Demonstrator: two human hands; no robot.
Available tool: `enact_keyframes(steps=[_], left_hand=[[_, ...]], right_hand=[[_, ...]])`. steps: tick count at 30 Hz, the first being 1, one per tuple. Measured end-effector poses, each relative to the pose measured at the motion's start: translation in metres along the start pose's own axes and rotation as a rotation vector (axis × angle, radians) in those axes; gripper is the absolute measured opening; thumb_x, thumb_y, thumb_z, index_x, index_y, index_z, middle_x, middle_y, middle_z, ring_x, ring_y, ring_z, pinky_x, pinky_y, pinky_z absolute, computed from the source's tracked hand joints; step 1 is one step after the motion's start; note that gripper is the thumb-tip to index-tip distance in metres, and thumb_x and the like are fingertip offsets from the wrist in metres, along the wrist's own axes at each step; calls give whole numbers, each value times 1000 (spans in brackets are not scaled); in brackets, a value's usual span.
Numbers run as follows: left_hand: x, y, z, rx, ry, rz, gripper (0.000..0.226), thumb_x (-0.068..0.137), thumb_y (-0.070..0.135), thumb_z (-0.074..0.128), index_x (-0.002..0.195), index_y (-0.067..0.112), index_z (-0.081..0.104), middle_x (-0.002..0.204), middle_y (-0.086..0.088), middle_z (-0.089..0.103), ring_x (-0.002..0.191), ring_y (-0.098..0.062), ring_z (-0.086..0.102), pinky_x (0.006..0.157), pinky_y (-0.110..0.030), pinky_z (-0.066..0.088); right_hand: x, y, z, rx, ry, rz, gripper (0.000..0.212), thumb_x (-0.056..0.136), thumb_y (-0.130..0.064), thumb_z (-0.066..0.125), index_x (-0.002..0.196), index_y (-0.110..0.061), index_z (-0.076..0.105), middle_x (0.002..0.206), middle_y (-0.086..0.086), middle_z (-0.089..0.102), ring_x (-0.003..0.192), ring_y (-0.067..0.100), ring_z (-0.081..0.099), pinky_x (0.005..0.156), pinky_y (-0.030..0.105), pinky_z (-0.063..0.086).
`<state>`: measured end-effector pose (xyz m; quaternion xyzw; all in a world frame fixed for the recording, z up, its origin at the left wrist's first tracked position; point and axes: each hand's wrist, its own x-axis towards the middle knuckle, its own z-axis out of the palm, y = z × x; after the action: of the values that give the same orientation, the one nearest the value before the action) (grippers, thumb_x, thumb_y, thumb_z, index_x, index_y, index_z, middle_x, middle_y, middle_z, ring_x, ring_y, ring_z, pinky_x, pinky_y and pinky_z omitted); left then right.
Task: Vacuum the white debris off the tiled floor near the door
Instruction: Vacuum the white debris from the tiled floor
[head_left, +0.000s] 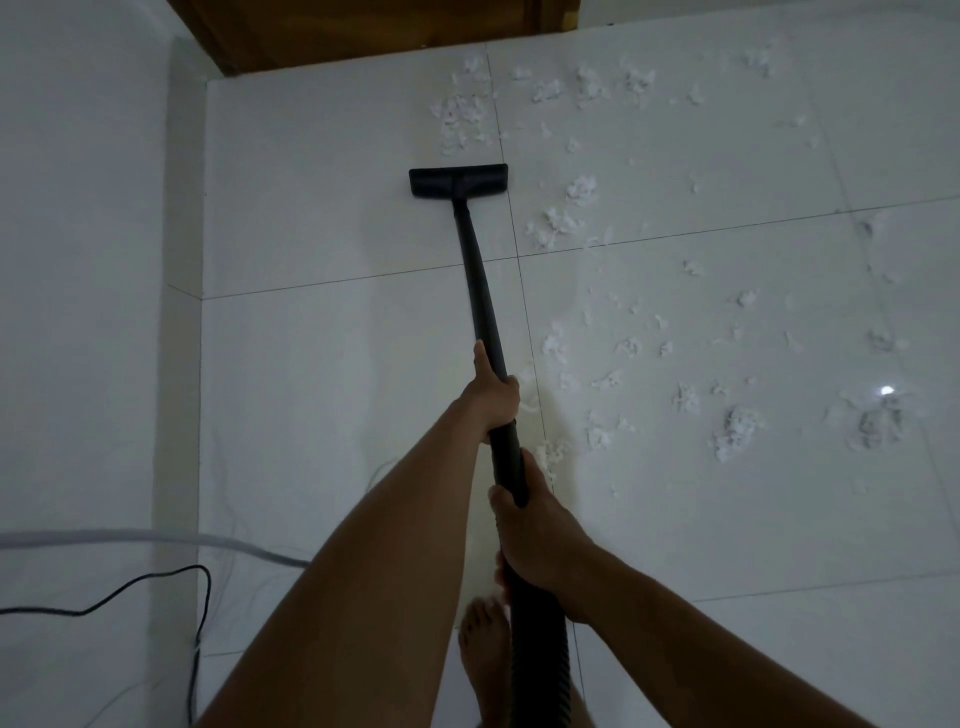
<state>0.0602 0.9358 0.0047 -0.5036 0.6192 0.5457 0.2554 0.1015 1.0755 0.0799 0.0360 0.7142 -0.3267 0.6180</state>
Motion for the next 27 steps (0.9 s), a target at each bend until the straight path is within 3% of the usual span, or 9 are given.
enact_keyframes(steps=[7,10,14,17,20,22,23,25,27], left_hand=[[-15,4,-5,-1,1,-2,74,109,29,35,155,39,-21,150,-13,43,99,-26,54,94,-46,54],[-33,10,-10,-20,-16,-20,73,109,29,35,156,39,-20,149,-13,42,100,-26,54,94,-46,53],[-48,22,-18,-46,-21,-39,74,108,28,36,156,38,-20,144,-13,46,97,-26,56,86,-43,53],[-45,29,-24,-56,-27,-37,76,108,27,37,155,39,-21,143,-14,47,97,-27,57,82,-42,54],[-37,33,-26,-55,-30,-42,76,108,27,37,155,40,-21,144,-14,46,100,-29,58,88,-46,56],[-28,35,-29,-48,-29,-42,75,108,28,36,155,40,-21,148,-14,43,106,-31,58,94,-46,54],[-24,36,-31,-43,-28,-34,74,108,28,36,156,39,-21,152,-14,40,111,-31,57,96,-44,51],[-13,39,-36,-36,-30,-16,74,109,27,35,156,36,-21,158,-13,33,118,-31,54,98,-40,48],[-2,42,-42,-32,-29,-6,74,109,27,35,156,37,-22,157,-12,35,113,-30,55,92,-38,48]], right_hand=[[-13,-5,1,-28,-5,-10,60,109,-33,39,158,-51,10,93,13,61,57,20,62,57,33,58],[-33,-15,0,-50,-17,-33,61,109,-31,38,160,-46,9,91,10,60,54,15,60,50,26,52],[-47,-33,-5,-23,-37,-21,59,110,-28,39,160,-44,13,95,14,58,53,18,60,51,29,52],[-45,-45,-9,-19,-40,-4,59,110,-26,39,161,-41,13,96,14,58,51,16,57,41,22,47],[-39,-51,-12,-33,-34,15,61,110,-28,39,162,-43,10,105,15,61,55,15,58,37,19,46],[-31,-52,-9,-53,-27,20,61,109,-33,40,159,-48,10,103,13,61,61,19,61,48,26,56],[-26,-53,-7,-72,-17,19,61,108,-36,41,158,-52,10,101,11,61,68,23,63,61,35,62],[-15,-56,-4,-106,2,28,62,105,-41,41,154,-59,8,101,10,61,81,29,66,85,54,62],[-5,-64,-4,-94,10,29,60,104,-43,41,152,-61,10,100,9,62,85,29,68,89,58,60]])
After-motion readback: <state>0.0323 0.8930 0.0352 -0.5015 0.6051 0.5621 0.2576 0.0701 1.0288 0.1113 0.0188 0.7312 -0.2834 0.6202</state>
